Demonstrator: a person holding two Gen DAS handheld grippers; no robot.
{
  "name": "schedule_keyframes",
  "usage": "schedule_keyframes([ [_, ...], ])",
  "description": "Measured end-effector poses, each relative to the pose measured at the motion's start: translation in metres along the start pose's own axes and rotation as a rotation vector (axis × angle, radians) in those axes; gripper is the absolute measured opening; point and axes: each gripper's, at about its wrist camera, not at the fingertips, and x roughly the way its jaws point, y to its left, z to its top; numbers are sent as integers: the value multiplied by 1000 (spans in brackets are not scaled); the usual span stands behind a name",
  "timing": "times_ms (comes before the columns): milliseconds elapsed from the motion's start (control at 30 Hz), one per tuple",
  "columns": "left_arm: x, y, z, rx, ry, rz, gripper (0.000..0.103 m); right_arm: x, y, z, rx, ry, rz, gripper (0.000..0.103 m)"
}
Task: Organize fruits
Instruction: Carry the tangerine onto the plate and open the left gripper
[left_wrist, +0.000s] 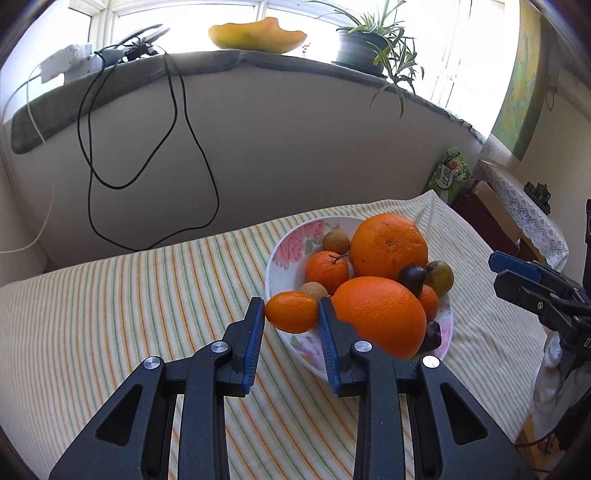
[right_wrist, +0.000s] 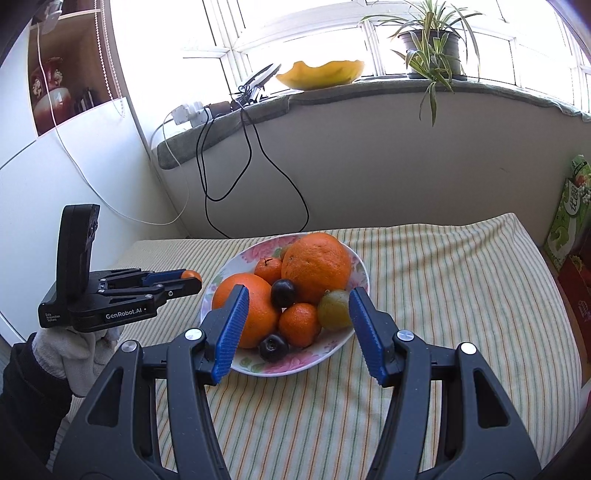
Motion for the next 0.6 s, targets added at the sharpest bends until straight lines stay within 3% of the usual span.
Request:
schedule_keyframes([
  [400, 8, -20, 17, 9, -30, -10, 29, -2, -5, -4, -3, 8, -11, 59],
  [600, 3, -20, 16, 17, -34, -13, 36, -5, -2, -5, -12, 6, -15, 59],
])
